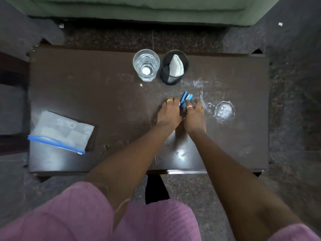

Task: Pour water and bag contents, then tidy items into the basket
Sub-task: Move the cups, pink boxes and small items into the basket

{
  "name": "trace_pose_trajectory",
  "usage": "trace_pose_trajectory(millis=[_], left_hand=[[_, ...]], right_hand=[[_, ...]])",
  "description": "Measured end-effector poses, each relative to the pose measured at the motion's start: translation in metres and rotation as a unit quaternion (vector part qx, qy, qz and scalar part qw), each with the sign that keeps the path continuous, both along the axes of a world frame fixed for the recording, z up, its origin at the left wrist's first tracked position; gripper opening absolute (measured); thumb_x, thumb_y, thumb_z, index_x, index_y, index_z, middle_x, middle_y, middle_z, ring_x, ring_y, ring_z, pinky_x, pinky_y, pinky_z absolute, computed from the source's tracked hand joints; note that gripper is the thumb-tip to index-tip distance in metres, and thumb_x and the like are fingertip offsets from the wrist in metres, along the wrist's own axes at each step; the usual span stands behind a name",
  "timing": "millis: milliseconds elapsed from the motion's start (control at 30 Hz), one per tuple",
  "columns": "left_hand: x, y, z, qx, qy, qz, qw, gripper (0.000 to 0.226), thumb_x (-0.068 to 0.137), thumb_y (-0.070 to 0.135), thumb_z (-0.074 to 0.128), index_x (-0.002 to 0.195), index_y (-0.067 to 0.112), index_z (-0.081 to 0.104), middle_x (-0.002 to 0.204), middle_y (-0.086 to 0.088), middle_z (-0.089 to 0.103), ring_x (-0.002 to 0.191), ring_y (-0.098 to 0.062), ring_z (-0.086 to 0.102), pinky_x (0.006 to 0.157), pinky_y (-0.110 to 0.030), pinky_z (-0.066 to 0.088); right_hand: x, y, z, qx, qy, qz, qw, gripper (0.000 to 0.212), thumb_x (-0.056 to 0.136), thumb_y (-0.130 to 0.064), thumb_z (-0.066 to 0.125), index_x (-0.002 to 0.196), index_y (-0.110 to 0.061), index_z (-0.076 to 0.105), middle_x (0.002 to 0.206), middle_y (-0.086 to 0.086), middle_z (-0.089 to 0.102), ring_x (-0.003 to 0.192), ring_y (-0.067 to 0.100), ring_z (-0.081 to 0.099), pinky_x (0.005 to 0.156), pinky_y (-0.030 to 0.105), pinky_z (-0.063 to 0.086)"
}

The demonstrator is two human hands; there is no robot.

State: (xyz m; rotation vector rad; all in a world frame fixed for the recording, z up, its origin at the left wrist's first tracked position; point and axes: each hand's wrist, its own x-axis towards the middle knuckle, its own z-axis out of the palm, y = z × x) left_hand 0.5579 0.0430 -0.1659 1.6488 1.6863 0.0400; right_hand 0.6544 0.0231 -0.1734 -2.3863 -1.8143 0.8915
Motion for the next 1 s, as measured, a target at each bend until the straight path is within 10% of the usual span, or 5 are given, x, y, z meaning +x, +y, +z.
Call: trace_pose_trajectory(millis=[200,433,767,1000], left_hand=[[0.010,0.004,-0.016,0.013,0.028,0.005,1.000,0.038,0.089,0.011,0.052,0.127,0.009,0.048,0.121,-0.017,0.052,0.111,-0.035,0.052,0.092,-0.045,0.046],[-0.026,-0.022,-0.013,0.051,-0.063,0.056,0.995,0.018,0.083,-0.005,0.045,0.091,-0.003,0.061,0.105,-0.023,0.058,0.092,-0.040,0.054,0.081,-0.042,0.042],[-0.179,-0.058,0.014,0.119,-0.080,0.238,0.960,0.027,0.084,-0.008,0.051,0.105,-0.003,0.066,0.112,-0.024,0.060,0.104,-0.035,0.059,0.095,-0.038,0.046],[-0.333,-0.060,0.056,0.187,-0.046,0.439,0.877,0.035,0.083,-0.011,0.048,0.114,0.001,0.061,0.124,-0.018,0.053,0.101,-0.007,0.050,0.089,0.006,0.024]], right_hand=[[0.008,0.015,-0.019,0.004,0.015,0.052,0.999,0.054,0.093,-0.016,0.047,0.138,-0.042,0.034,0.143,0.007,0.020,0.128,0.027,0.025,0.103,0.038,0.033],[-0.021,-0.013,-0.027,0.064,0.033,0.007,0.997,0.027,0.089,-0.027,0.055,0.112,-0.013,0.053,0.109,0.008,0.049,0.096,0.023,0.055,0.075,0.021,0.045],[-0.169,-0.026,0.007,0.031,0.126,0.087,0.988,0.035,0.088,-0.003,0.051,0.122,-0.005,0.058,0.116,0.021,0.055,0.104,0.037,0.054,0.089,0.035,0.042],[-0.328,0.007,0.048,-0.041,0.237,0.201,0.950,0.034,0.084,-0.011,0.057,0.117,-0.014,0.054,0.114,0.011,0.064,0.103,0.029,0.059,0.083,0.029,0.044]])
